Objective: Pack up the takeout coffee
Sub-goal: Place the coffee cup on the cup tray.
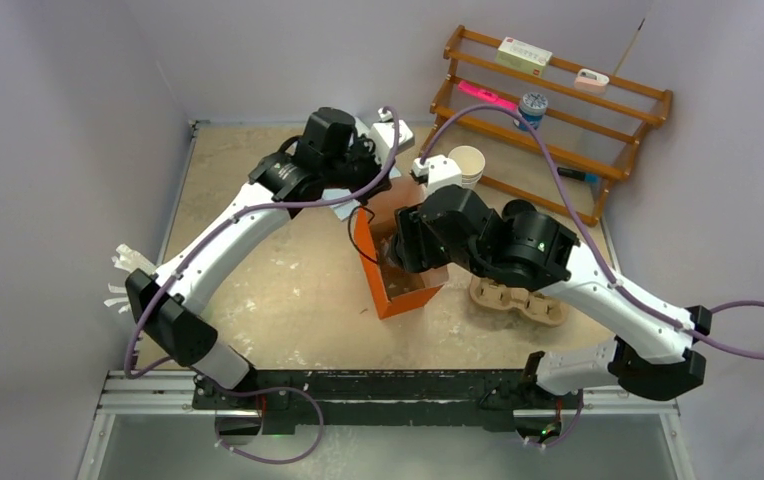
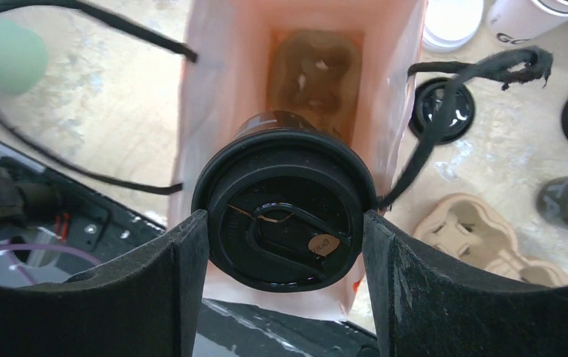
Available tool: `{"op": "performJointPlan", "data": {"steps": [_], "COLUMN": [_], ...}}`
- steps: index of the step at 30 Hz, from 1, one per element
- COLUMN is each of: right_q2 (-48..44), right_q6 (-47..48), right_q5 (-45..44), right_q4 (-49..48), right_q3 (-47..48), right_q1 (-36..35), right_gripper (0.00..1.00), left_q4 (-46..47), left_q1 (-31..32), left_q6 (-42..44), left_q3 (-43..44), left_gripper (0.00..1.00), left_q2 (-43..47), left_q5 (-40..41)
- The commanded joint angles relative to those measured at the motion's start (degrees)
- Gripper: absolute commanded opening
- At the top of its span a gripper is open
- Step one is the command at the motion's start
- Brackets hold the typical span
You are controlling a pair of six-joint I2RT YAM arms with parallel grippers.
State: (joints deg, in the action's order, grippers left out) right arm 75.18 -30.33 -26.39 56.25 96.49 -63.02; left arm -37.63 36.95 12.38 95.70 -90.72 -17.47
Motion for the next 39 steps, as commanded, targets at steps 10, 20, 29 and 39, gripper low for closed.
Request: {"op": "performJointPlan", "data": {"steps": [10, 20, 29, 39], "right_q2": [-4.18, -5.92, -7.76, -5.03], "right_q6": [6.62, 10.41, 8.53, 10.96], "right_q5": [-15.88, -19.23, -15.90, -13.34], "right_q4": [-13.18, -23.60, -26.61, -30.02], "right_q3": [-11.53, -24.11, -29.53, -32.30], "right_q1": [-10.33, -10.99, -6.62, -3.37], "right_gripper": [0.15, 0.16, 0.12, 0.10], "left_q4": [6.81, 10.04, 11.66, 11.27], "left_q1": [1.63, 1.63, 1.63, 1.63], "left_q6": [-5.73, -7.05, -7.62, -9.10], "left_q3": [-7.51, -9.78, -8.66, -8.92], "left_gripper": [0.00, 0.00, 0.00, 0.00], "left_q2": [10.58, 11.66, 10.89, 11.27], "left_q5": [0.04, -4.24, -10.03, -12.34]}}
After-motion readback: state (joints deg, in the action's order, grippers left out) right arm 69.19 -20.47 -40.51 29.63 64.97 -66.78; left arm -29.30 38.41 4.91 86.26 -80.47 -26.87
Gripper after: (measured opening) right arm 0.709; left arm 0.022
